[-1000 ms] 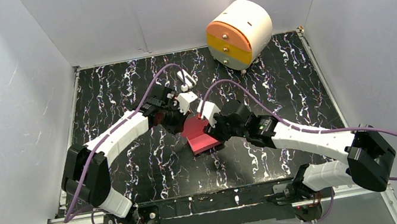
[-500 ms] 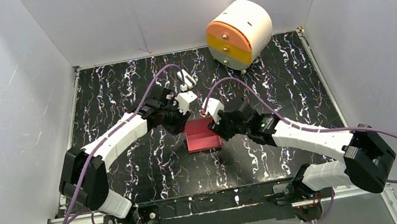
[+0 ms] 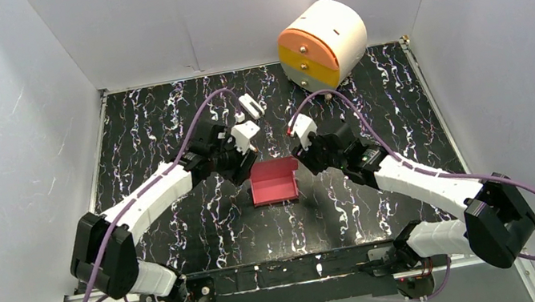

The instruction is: Fold the paper box

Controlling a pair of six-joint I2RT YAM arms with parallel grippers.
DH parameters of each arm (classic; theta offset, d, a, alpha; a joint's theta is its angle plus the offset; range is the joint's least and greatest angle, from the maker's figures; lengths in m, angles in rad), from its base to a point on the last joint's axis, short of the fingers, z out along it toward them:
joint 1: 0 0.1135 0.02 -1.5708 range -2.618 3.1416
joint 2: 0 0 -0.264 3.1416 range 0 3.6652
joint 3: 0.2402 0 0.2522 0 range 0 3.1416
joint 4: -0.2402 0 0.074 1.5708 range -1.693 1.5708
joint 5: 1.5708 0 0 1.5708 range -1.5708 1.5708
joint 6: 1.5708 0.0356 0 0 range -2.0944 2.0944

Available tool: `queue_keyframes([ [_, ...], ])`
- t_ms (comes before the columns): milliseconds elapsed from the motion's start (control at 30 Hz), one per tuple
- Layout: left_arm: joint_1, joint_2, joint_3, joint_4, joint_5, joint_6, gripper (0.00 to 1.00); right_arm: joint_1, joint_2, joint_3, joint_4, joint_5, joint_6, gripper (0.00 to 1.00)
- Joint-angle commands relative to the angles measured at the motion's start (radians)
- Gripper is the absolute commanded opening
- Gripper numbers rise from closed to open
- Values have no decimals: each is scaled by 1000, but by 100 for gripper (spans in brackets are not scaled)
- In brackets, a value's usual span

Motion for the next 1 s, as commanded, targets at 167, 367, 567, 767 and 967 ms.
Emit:
queue_keyframes([
  [167,-4,-134,-82,98,-55,-39,67,-5,19,14,38,-4,6,55],
  [367,-5,-145,-87,105,-119,-73,72,-3,2,9,38,-4,6,55],
  [567,-4,-221,-127,127,-189,-128,79,-13,-9,-5,38,-4,6,55],
  [767,-3,-294,-178,140,-261,-179,90,-59,7,5,38,-4,6,55],
  [967,-3,-310,-204,142,-275,-209,93,-125,26,14,38,-4,6,55],
])
